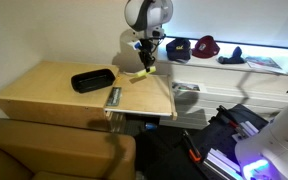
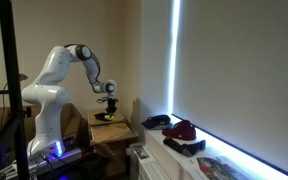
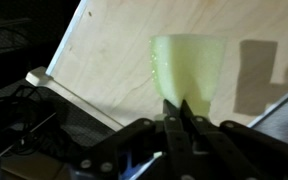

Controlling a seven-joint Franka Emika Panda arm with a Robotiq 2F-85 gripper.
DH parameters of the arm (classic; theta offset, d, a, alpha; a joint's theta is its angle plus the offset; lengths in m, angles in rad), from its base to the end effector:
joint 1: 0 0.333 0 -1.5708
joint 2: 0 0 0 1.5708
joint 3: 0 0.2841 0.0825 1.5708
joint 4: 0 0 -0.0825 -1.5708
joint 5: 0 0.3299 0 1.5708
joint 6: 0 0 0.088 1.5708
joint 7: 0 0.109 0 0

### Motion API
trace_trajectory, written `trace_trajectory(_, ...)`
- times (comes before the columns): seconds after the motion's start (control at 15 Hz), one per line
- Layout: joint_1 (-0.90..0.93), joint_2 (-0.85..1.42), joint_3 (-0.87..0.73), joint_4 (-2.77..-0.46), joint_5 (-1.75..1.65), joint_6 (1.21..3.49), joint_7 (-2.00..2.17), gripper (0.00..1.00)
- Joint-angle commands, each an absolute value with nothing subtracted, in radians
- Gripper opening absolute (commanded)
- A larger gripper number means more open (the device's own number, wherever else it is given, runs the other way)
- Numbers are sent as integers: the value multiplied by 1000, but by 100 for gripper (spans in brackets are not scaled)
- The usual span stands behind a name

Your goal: Remove sponge from the black sponge holder to the table surface

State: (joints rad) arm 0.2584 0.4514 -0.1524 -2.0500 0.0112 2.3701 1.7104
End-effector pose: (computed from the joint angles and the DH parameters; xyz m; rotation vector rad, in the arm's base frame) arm 0.5319 0.0573 0.2205 2.0915 -2.1579 -0.0456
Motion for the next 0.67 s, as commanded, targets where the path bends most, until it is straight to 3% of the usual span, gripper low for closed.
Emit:
trace_trajectory(0.0,177,493,-110,-2196,102,2588,1750,2)
trace_trajectory(0.27,183,654,-117,-2223,187,2907,1815,2)
trace_trajectory(0.53,231,755,-153,-2198,233,3031,1875,2)
trace_trajectory(0.6,232,755,-155,-2195,239,3017,1880,32)
